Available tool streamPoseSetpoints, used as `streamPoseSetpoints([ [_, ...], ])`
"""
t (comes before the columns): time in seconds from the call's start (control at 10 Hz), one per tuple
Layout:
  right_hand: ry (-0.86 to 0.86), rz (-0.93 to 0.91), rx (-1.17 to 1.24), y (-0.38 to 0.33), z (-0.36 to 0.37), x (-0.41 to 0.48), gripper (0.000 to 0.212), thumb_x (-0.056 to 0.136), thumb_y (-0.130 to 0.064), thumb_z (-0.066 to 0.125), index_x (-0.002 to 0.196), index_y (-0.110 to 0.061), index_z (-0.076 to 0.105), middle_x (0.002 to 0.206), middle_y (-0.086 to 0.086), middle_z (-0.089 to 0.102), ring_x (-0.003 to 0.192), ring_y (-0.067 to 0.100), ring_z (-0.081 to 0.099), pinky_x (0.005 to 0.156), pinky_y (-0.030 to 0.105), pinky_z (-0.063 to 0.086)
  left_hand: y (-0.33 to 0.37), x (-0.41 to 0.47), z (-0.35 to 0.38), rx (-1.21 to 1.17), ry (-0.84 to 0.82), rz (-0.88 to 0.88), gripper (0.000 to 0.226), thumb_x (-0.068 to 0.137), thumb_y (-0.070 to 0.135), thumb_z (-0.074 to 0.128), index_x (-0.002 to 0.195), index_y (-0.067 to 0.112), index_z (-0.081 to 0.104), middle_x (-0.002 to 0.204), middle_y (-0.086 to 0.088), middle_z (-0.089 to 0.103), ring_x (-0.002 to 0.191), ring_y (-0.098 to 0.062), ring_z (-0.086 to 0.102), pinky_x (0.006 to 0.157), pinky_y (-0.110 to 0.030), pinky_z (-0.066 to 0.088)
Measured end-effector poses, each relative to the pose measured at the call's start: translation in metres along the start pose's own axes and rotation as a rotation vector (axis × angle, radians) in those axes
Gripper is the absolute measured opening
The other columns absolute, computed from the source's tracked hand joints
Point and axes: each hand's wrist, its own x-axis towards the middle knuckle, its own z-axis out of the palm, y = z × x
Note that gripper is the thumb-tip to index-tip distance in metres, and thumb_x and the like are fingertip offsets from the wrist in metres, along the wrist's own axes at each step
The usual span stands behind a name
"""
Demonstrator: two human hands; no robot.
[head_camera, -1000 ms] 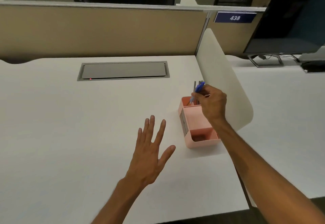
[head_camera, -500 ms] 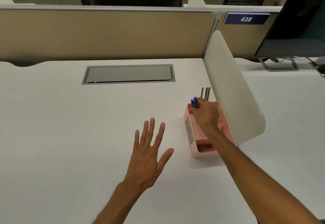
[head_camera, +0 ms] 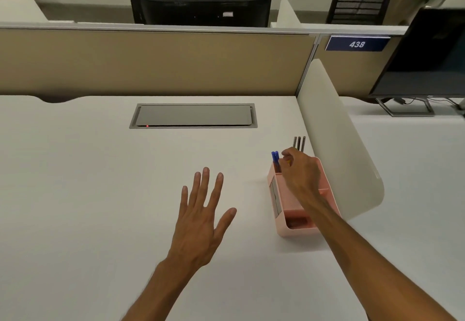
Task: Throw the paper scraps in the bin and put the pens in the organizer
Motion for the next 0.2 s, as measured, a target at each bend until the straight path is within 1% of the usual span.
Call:
streamPoseSetpoints([
  [0.1,0.090,-0.099,0.062,-0.018,-0.009,-0.009,0.019,0.092,-0.016,0.069,0.111,-0.012,0.072,0.108,0.005,0.076,0.086,0.023,0.073,0.074,0.027,0.054,-0.012,0.001,-0.017,0.022,0.071,-0.003,0.075,0.096,0.072,0.006,0.159,0.036,-0.014,0.168,0.006,-0.026,0.155,-0.014,-0.024,0.128,-0.051,0.000],
  [0.2,0.076,-0.246,0.175,-0.045,-0.015,-0.024,0.027,0.092,-0.003,0.064,0.117,-0.010,0.070,0.123,0.008,0.070,0.109,0.026,0.067,0.094,0.033,0.054,-0.027,0.003,-0.041,0.051,0.140,0.000,0.075,0.099,0.068,0.015,0.160,0.035,-0.011,0.168,0.003,-0.026,0.156,-0.017,-0.022,0.127,-0.053,0.001],
])
